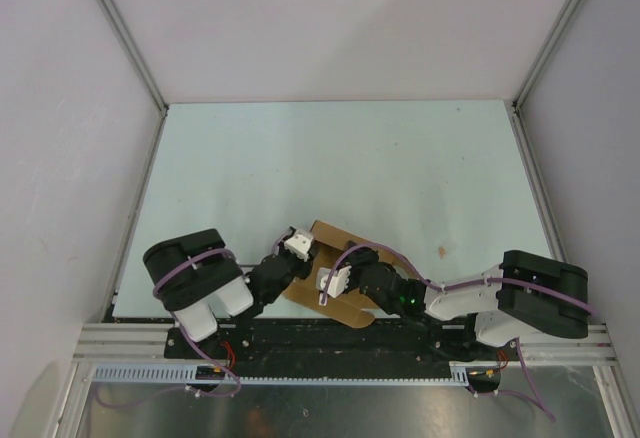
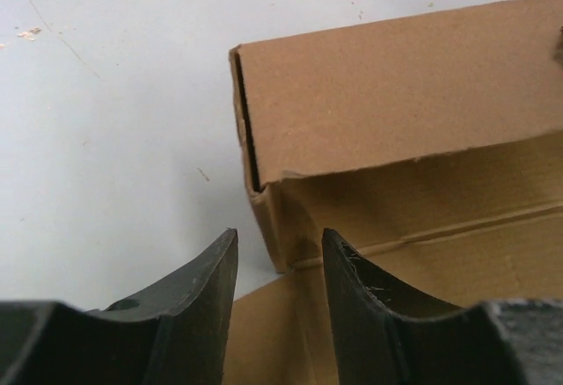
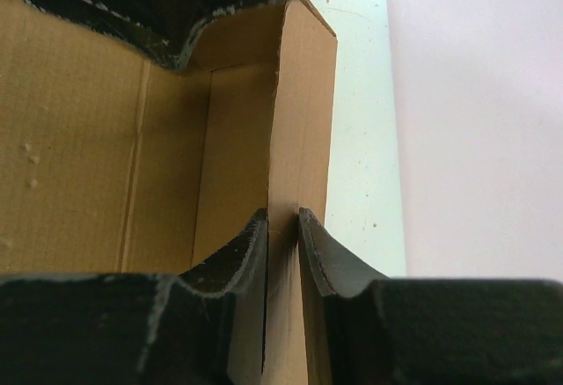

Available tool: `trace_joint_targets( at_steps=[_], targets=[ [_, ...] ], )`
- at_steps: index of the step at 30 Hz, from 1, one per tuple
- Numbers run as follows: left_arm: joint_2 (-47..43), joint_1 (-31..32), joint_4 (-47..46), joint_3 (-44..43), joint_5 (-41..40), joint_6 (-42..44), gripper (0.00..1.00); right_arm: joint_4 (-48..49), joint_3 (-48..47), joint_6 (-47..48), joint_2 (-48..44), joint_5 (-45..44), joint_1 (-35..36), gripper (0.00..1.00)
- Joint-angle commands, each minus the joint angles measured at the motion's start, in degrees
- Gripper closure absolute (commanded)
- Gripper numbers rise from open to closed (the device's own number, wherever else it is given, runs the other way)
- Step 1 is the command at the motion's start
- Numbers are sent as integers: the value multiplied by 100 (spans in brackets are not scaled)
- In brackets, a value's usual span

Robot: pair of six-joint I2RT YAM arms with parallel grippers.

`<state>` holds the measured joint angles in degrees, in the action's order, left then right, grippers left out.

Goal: Fold the paper box

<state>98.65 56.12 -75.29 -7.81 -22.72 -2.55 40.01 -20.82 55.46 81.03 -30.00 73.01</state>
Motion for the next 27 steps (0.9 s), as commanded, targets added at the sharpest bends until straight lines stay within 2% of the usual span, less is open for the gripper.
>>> trace_joint_targets(
  at_steps=[1, 7, 8, 13, 17, 23, 26, 27],
  targets=[
    [-530, 66, -1779, 314, -83, -35, 51, -336, -10, -264, -26, 363, 11, 78],
    [-1189, 154, -1770, 737, -57, -316, 50, -389, -10, -299, -53, 398, 20, 72],
    [-1425, 171, -1770, 1051, -74, -378, 50, -389, -10, -308, -35, 398, 20, 70],
    [-2024, 408, -1727, 1545, -470, -563, 51, -345, -1, -299, -35, 407, 20, 65],
    [-2464, 532, -1577, 1686, -646, -615, 51, -292, -1, -273, -70, 381, 20, 56],
    [-3448, 655, -1042, 1880, -874, -764, 51, -318, -1, -255, -360, 363, 20, 45],
    [-4245, 672, -462, 1915, -1084, -887, 50, -362, -1, -281, -623, 398, 38, 42],
    [-4484, 664, 131, 1872, -1155, -923, 50, -380, -19, -334, -685, 451, 38, 41]
  ],
)
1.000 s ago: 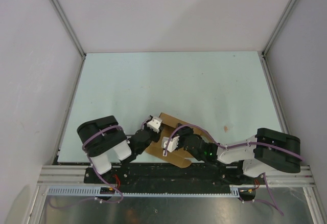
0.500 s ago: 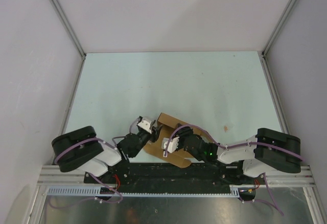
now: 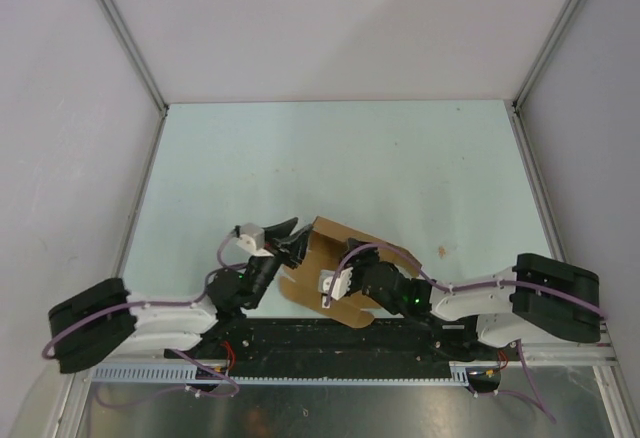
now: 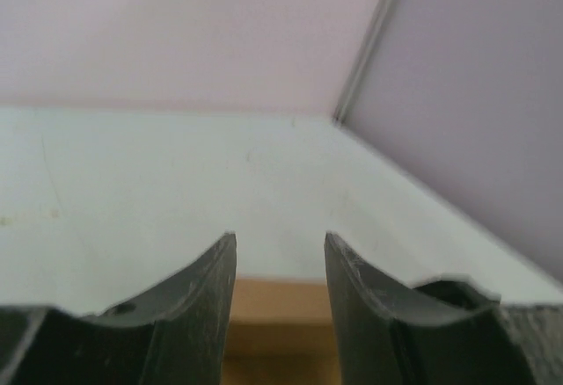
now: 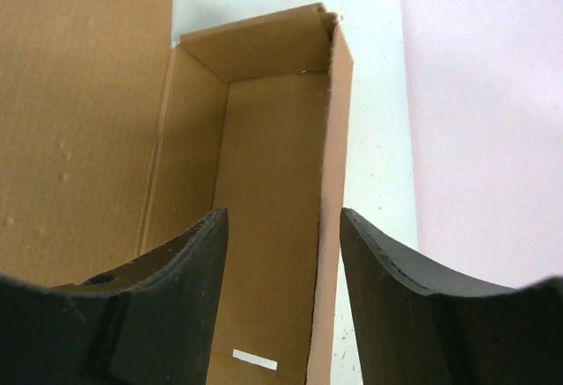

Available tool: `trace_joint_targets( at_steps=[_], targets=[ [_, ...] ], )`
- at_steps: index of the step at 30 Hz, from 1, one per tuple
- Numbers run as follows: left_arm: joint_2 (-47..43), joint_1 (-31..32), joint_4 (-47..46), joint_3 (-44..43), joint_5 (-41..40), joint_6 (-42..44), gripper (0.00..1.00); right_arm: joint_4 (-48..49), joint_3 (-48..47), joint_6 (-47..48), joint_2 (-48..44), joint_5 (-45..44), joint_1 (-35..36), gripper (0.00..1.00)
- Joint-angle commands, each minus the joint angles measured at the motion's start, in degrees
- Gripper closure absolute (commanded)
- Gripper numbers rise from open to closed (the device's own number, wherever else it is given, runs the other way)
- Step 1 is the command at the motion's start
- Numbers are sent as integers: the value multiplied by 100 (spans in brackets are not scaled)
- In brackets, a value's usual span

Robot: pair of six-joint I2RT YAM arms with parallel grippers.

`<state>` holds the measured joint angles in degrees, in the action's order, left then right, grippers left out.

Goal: Fold the paper box

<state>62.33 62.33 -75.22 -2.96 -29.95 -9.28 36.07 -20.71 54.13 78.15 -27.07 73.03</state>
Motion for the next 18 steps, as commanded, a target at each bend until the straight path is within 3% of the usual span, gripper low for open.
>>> trace_joint_targets(
  at_steps=[1, 3, 9, 14, 18],
  targets=[
    [-1106, 52, 522, 1238, -484, -293, 50, -56, -30, -253, -475, 210, 44, 41],
    [-1950, 52, 1679, 1070, -634, -311, 49, -275, -100, -411, -730, 394, 62, 38],
    [-3558, 43, 3475, 692, -915, -303, 45, -593, -240, -877, -1485, 746, 88, 34],
    [-3491, 43, 4102, 183, -819, -355, 44, -724, -276, -1850, -2338, 721, 132, 33],
    [-2990, 34, 4436, -292, -837, -382, 43, -1040, -355, -3186, -3137, -215, 150, 36]
  ],
)
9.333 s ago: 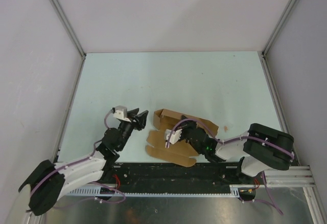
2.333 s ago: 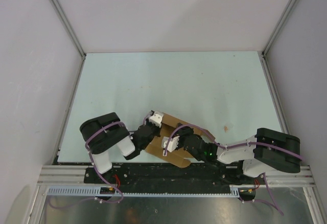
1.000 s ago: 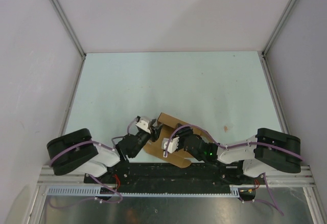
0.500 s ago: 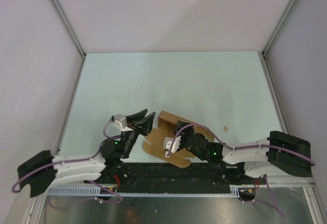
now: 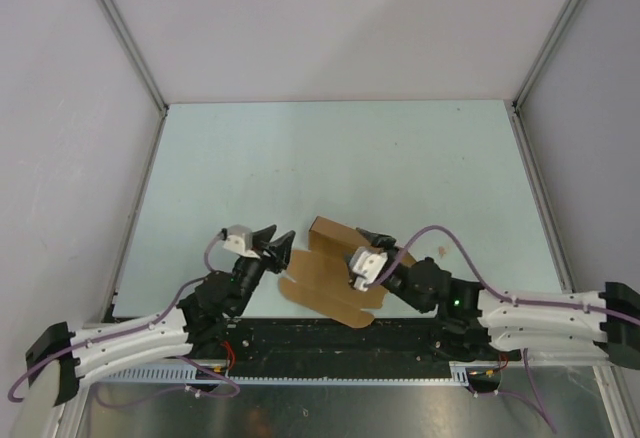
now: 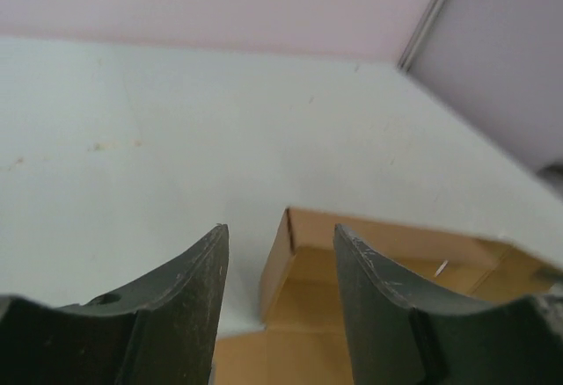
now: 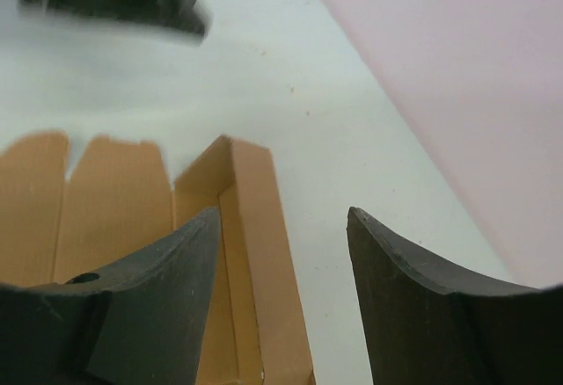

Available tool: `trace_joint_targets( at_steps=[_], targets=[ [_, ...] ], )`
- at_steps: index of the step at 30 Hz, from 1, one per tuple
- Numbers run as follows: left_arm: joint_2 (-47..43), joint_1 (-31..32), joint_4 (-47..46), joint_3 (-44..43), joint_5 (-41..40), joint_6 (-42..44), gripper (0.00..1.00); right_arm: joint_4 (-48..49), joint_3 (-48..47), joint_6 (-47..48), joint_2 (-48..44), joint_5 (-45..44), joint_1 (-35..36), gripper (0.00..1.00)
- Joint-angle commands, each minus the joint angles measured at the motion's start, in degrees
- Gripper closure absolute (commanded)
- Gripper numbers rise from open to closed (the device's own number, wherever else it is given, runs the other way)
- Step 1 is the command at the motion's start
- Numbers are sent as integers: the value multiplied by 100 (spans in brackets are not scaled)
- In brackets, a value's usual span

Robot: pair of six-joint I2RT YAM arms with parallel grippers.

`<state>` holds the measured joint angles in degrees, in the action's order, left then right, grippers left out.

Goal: Fold the paper box

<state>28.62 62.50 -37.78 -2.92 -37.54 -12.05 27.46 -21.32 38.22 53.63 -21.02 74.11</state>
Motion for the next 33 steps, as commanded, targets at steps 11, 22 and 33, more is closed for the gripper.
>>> trace_joint_targets(
  at_steps=[11, 22, 33],
  targets=[
    [610, -89, 1658, -1079, 404, -402, 52, -5626, -1716, -7975, -2084, -3023, -405, 52],
    [-331, -89, 2521, -675, 774, -1203, 64, -7827, -1964, -8998, -1725, -1740, -1583, 45],
    [-489, -89, 2837, -710, 739, -1150, 68, -6623, -1955, -7409, -704, 994, -3657, 48]
  ],
)
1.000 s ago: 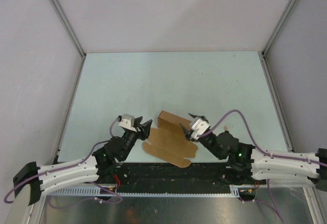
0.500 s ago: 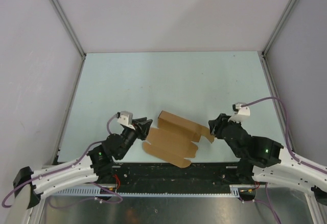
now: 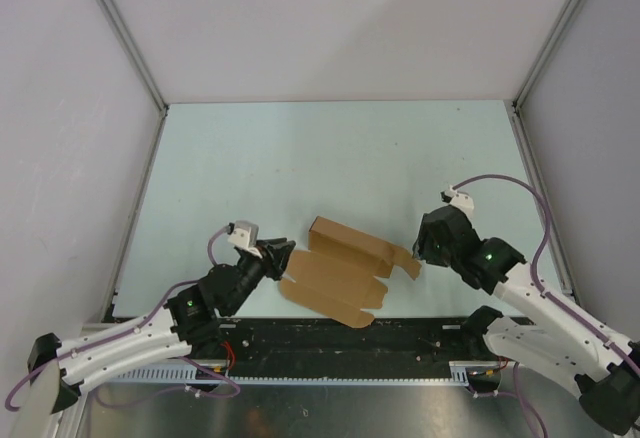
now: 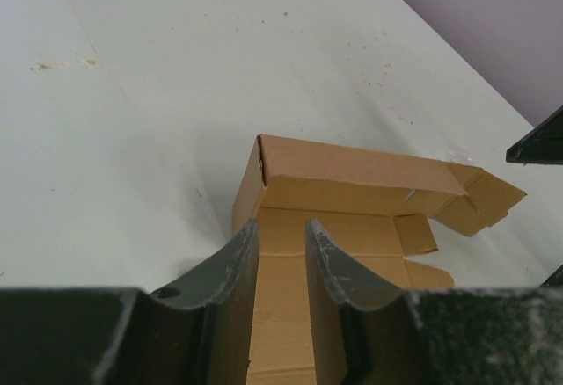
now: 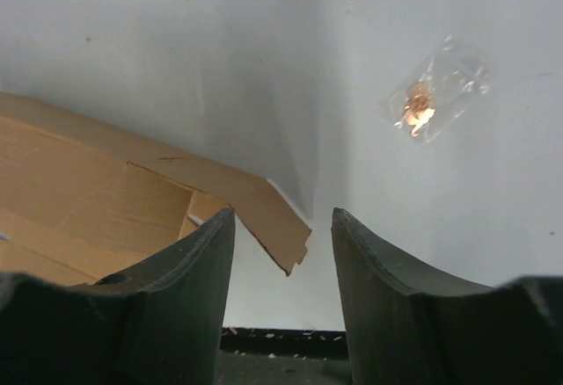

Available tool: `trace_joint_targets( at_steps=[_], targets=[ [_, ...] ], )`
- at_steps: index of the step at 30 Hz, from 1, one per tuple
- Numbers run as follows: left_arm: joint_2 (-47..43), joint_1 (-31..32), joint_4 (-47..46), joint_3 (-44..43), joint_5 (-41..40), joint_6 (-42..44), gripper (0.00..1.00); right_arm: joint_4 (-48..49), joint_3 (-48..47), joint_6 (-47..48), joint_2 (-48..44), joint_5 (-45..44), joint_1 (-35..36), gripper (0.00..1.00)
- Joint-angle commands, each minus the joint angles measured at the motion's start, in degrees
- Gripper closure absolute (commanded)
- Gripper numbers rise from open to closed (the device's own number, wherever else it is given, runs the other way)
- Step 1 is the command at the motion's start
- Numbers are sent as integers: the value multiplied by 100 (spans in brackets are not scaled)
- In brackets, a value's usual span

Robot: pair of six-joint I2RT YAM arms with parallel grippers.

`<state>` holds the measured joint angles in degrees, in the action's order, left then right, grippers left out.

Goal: Fold the paper box

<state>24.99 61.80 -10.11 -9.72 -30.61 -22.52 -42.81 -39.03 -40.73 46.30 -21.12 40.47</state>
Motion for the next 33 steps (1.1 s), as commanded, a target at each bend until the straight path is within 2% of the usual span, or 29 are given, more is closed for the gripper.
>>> trace_joint_targets(
  at_steps=[1, 9, 14, 20, 23, 24, 25, 26, 27, 28, 29, 30, 33],
  targets=[
    [-135, -19, 70, -22, 12, -103, 68, 448, -202, 548, 28, 1040, -311, 50],
    [-91, -19, 70, -101, -287, 46, 70, 633, -211, 839, -25, 1708, -399, 53],
    [-82, -19, 70, -83, -296, -24, 71, 861, -220, 357, -51, 2314, -260, 53],
    [23, -19, 9, -136, -375, 63, 72, 1195, -202, -136, 45, 2350, -118, 46],
    [241, -89, -245, -302, -498, 379, 76, 1345, -193, -347, 194, 2394, -118, 44],
    [339, -228, -316, -442, -472, 528, 78, 1363, -193, -417, 247, 2368, -109, 46],
    [461, -352, -386, -530, -411, 573, 84, 1363, -193, -470, 291, 2219, -109, 48],
    [689, -701, -404, -636, -89, 591, 87, 1319, -193, -514, 326, 2131, -109, 50],
    [830, -896, -439, -793, 97, 591, 91, 1310, -193, -550, 344, 2121, -109, 57],
    [954, -1107, -544, -865, 325, 574, 98, 1284, -193, -541, 353, 1852, -118, 61],
    [1068, -1318, -597, -926, 528, 556, 100, 1258, -193, -541, 370, 1788, -127, 67],
    [1356, -1720, -650, -1057, 956, 521, 100, 1231, -193, -533, 379, 1752, -127, 83],
    [2067, -2310, -799, -1417, 1625, 556, 100, 1187, -193, -471, 493, 1796, -162, 97]
  ],
)
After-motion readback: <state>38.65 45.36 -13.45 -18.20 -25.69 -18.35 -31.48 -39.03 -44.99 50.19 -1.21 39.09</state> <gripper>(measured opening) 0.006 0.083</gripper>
